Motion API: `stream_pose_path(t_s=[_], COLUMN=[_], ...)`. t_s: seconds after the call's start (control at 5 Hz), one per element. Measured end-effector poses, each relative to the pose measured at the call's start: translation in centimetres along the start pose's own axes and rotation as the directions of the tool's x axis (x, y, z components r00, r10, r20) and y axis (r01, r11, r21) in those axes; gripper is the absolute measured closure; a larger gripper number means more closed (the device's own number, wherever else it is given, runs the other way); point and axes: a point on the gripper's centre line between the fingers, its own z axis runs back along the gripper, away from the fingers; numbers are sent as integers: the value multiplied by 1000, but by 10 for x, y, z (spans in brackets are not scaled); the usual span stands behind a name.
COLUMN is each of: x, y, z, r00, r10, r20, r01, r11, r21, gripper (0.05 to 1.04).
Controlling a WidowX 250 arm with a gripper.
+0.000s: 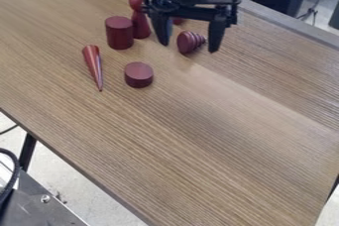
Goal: Move the red circular object to the middle of the table.
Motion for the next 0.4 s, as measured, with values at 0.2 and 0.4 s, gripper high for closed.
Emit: stream_pose_path(t_s=[0.2, 0.4], x=[-2, -2], y=[0, 1], z=[-9, -10], r00=[999, 999], r10=[-9, -11], r20=[-33, -35], r01=[9, 11], r11=[1000, 1000], r21=[6, 7], gripper=[100, 100])
